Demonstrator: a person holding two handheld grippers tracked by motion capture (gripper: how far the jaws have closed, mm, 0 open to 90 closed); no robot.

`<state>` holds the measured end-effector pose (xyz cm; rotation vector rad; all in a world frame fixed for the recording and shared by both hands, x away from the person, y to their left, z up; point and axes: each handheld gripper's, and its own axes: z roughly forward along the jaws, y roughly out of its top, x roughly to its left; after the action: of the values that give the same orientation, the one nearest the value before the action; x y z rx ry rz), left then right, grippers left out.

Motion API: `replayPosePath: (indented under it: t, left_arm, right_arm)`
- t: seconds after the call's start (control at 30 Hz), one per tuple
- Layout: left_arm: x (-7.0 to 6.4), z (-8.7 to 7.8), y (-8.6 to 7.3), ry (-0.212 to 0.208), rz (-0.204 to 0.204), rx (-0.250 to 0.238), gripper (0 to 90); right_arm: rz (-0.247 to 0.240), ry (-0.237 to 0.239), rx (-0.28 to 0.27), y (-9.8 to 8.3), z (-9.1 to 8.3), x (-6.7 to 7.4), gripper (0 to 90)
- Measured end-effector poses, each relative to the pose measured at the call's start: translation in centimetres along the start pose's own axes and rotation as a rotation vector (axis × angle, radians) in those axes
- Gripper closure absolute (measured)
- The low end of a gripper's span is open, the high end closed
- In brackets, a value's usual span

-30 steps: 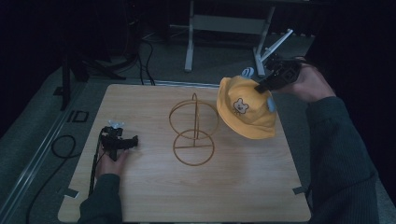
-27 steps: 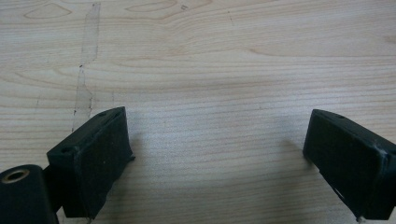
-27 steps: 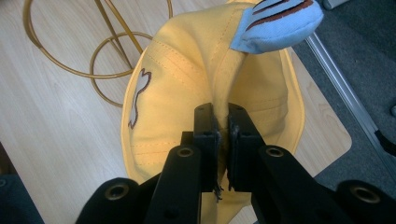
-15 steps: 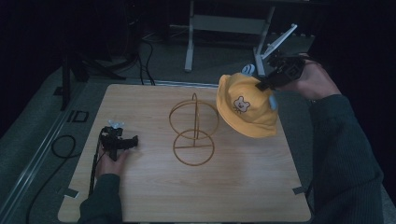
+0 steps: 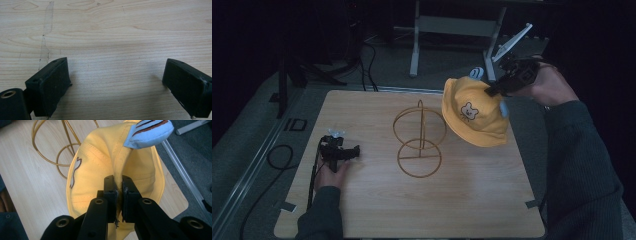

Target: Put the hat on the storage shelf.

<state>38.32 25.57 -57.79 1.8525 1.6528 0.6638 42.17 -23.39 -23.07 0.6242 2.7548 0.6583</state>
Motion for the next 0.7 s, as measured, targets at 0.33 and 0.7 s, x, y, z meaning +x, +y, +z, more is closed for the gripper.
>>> replayPosePath:
  t: [0.33,0.7]
  left_arm:
    - [0.0,0.0,0.0,0.0,0.0,0.0,7.3]
    - [0.0,0.0,0.0,0.0,0.0,0.0,7.3]
  right_arm:
    - [-0.02,0.005,-0.011,0.34,-0.27,0.36,84.4]
    - [-0.032,0.015,-0.025,0.73,-0.5,0.62,84.4]
